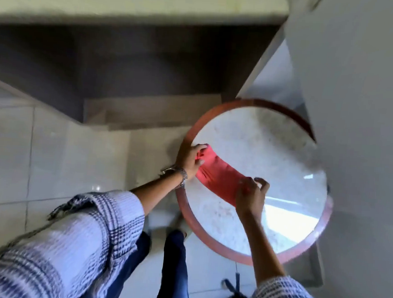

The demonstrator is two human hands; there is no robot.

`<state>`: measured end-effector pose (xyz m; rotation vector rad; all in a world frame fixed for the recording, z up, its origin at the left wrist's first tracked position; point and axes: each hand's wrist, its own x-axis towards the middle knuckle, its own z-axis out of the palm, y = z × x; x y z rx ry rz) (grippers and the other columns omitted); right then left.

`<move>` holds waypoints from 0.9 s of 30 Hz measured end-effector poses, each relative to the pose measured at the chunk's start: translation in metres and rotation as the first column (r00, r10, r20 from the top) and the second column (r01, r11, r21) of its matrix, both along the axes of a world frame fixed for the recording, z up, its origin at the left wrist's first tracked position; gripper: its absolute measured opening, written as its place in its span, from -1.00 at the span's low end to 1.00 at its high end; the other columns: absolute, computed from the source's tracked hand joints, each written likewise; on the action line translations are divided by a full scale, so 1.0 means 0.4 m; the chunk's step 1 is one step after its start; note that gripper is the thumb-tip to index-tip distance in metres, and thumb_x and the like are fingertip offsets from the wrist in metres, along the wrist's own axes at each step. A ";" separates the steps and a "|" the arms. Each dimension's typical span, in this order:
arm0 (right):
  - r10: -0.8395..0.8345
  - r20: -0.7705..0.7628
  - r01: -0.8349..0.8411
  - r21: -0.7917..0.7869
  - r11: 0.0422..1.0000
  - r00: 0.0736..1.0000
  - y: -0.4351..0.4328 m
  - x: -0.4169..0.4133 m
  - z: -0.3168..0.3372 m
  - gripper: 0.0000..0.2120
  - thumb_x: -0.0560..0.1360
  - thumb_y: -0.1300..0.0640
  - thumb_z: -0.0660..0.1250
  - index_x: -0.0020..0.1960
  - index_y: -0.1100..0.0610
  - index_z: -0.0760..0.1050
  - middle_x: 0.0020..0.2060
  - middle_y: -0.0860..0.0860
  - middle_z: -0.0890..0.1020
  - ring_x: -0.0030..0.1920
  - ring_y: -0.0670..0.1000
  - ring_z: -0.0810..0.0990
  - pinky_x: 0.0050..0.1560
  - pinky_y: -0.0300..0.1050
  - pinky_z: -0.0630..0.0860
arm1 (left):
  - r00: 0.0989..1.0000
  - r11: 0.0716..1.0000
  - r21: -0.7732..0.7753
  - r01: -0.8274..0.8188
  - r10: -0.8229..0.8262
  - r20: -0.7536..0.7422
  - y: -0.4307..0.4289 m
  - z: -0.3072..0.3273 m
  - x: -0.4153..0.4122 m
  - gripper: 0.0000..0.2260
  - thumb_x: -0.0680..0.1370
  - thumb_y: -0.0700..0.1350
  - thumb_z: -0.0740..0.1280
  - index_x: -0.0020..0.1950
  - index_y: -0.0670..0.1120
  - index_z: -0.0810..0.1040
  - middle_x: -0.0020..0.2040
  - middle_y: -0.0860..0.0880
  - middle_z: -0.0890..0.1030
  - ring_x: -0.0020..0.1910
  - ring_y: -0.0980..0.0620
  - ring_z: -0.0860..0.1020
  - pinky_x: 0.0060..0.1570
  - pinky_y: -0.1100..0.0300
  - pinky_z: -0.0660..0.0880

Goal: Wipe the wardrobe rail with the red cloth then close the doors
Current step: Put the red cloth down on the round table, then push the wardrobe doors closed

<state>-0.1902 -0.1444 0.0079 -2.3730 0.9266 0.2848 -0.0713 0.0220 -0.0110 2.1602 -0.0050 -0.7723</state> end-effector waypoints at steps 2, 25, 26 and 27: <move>0.128 -0.066 -0.133 -0.084 0.988 0.990 0.009 -0.031 -0.100 -0.74 0.60 0.24 0.18 0.27 0.16 0.46 0.12 -0.09 0.48 0.03 0.24 0.60 -0.04 -0.07 0.43 | 0.962 0.951 0.234 0.203 -0.238 0.132 -0.015 -0.092 -0.049 -0.67 0.65 -0.24 0.29 0.43 -0.20 0.48 0.39 -0.21 0.51 0.28 -0.04 0.49 0.28 0.39 0.39; -0.474 0.870 0.547 0.335 0.767 0.132 0.016 0.005 1.048 -0.12 0.49 0.10 0.49 0.63 0.26 0.08 0.57 0.21 0.24 0.58 0.14 0.23 0.60 0.14 0.21 | -0.131 0.800 0.154 0.580 -0.095 0.987 -0.268 1.325 -0.074 -0.46 0.65 -0.08 0.20 0.56 -0.32 0.20 0.57 -0.32 0.22 0.58 -0.21 0.23 0.53 -0.10 0.29; -0.526 0.840 0.534 0.384 0.753 0.137 0.008 0.010 1.097 -0.13 0.49 0.07 0.51 0.62 0.23 0.11 0.55 0.18 0.29 0.56 0.11 0.27 0.58 0.11 0.25 | -0.174 0.787 0.202 0.583 -0.121 0.977 -0.271 1.387 -0.094 -0.45 0.66 -0.05 0.18 0.58 -0.28 0.18 0.59 -0.29 0.20 0.59 -0.18 0.20 0.53 -0.09 0.28; -0.565 0.813 0.533 0.419 0.735 0.140 0.007 0.011 1.141 -0.15 0.49 0.03 0.51 0.61 0.20 0.15 0.53 0.16 0.32 0.54 0.10 0.30 0.57 0.07 0.28 | -0.214 0.777 0.246 0.579 -0.146 0.966 -0.267 1.458 -0.111 -0.44 0.66 -0.03 0.16 0.60 -0.25 0.14 0.61 -0.25 0.16 0.61 -0.16 0.17 0.54 -0.08 0.26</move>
